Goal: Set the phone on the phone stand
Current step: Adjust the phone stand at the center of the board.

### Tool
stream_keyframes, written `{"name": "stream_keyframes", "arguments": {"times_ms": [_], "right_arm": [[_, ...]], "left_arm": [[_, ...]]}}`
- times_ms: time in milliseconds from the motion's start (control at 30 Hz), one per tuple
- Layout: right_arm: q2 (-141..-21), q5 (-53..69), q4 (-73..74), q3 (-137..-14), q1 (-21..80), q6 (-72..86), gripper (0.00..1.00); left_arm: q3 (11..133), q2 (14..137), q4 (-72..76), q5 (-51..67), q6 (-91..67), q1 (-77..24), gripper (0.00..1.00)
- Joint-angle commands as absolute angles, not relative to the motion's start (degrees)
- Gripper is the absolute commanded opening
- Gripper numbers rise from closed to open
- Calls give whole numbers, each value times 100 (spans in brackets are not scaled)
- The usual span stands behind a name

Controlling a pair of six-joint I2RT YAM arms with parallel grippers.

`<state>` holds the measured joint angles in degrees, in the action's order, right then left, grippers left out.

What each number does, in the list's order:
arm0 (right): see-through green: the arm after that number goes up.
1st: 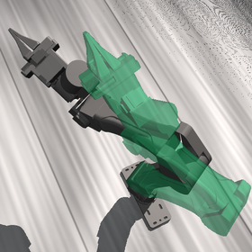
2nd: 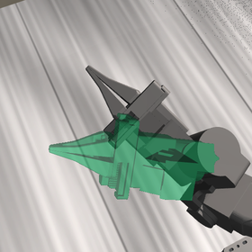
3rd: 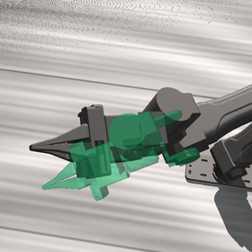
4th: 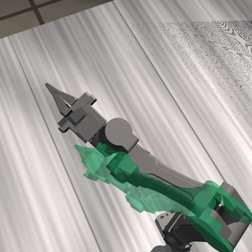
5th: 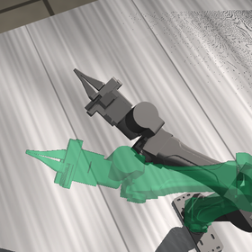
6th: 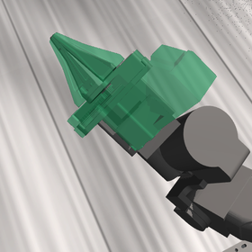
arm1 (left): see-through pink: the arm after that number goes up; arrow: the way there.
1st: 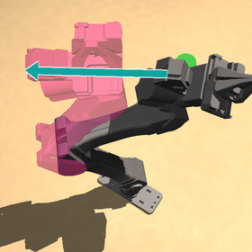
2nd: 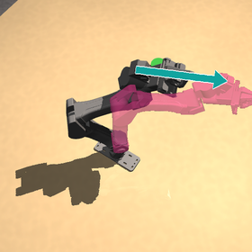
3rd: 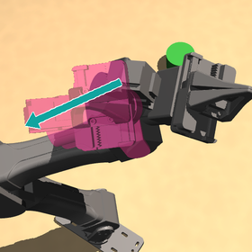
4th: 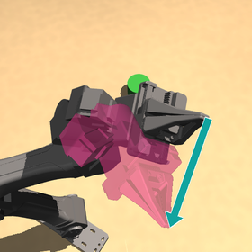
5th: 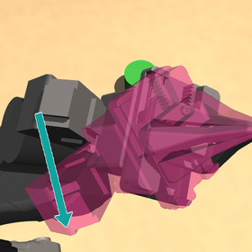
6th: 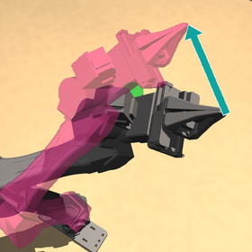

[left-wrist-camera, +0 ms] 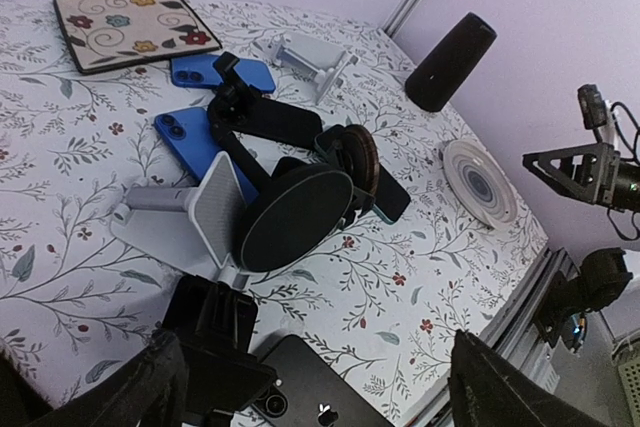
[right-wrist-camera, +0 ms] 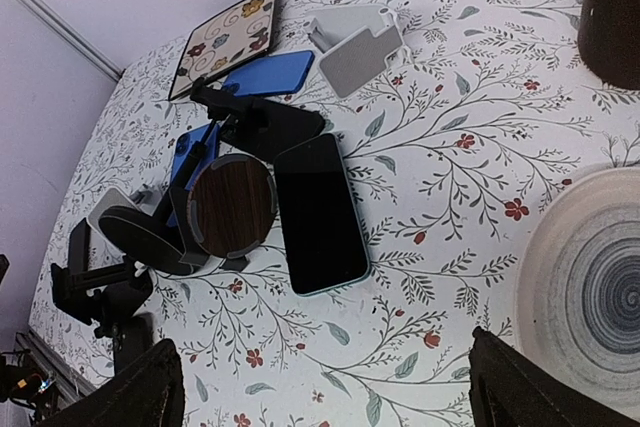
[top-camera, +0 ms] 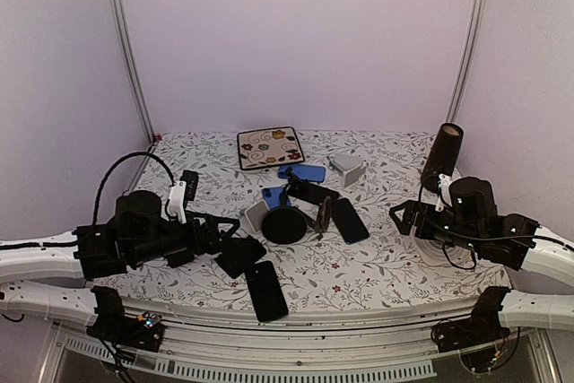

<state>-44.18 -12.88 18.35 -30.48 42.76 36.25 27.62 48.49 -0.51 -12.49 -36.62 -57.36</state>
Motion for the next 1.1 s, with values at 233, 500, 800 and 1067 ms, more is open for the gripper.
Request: {"name": "stream_keyframes", "arguments": {"times_ms": [233,500,800,1067], "right_arm": [[-4118,-1058,1994,-3105,4317,3818,99],[-3863,-817,1916,-2962,4316,3911,99],[-4343,-710,1754,-3034,4321,3828,99],[-5125,-368,1205,-3011,4318,3594,99]], "left_arm": [[2591,4711,348,-1182,-3785,-5745,91],[2402,4610,419,-1108,-3930,-5755,91],[2303,4602,542,-1158,-4031,-5751,91],[2217,4609,446,-1107,-4254,-5753,91]]}}
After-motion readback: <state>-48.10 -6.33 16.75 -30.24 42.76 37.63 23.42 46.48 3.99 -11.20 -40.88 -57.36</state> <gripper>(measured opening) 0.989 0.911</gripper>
